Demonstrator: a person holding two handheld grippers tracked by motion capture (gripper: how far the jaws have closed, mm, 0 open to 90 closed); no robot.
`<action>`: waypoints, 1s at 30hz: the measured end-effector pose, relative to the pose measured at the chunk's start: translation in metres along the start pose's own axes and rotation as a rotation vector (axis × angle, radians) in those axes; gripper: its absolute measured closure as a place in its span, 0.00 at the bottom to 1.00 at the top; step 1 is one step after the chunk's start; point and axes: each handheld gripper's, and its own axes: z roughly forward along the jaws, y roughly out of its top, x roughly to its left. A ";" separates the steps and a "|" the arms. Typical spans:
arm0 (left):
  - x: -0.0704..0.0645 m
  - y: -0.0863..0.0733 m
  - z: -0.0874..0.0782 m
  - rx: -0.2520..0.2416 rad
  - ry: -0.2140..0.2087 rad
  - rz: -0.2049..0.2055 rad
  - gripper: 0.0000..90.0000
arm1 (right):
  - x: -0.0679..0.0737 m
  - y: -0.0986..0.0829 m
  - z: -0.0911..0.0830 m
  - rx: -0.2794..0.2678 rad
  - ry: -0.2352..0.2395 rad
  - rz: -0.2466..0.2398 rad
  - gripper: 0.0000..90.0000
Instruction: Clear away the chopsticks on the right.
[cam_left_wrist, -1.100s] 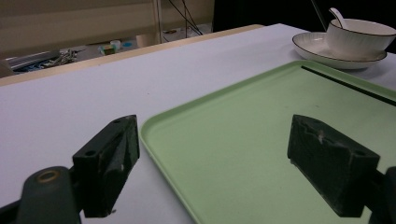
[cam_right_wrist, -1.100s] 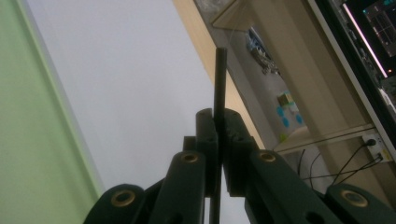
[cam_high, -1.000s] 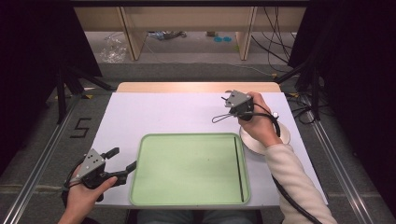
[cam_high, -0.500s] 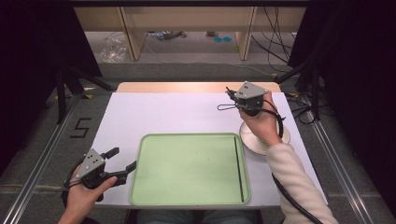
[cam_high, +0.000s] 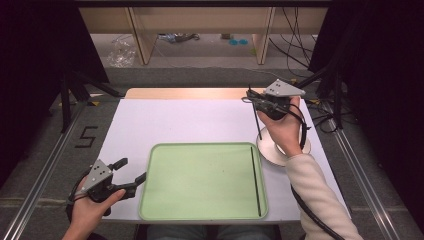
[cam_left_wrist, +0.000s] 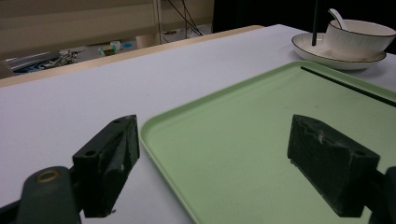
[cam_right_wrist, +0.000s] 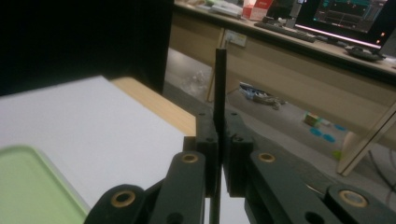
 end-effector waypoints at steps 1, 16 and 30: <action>0.000 0.000 0.000 0.000 0.000 0.001 0.19 | 0.000 0.001 -0.001 -0.006 0.006 0.025 0.97; 0.000 0.000 0.000 0.000 -0.001 0.000 0.19 | 0.009 -0.002 -0.006 0.180 0.018 0.327 0.97; 0.000 0.000 0.000 -0.001 -0.003 -0.010 0.19 | 0.017 -0.017 0.000 0.537 0.030 0.542 0.97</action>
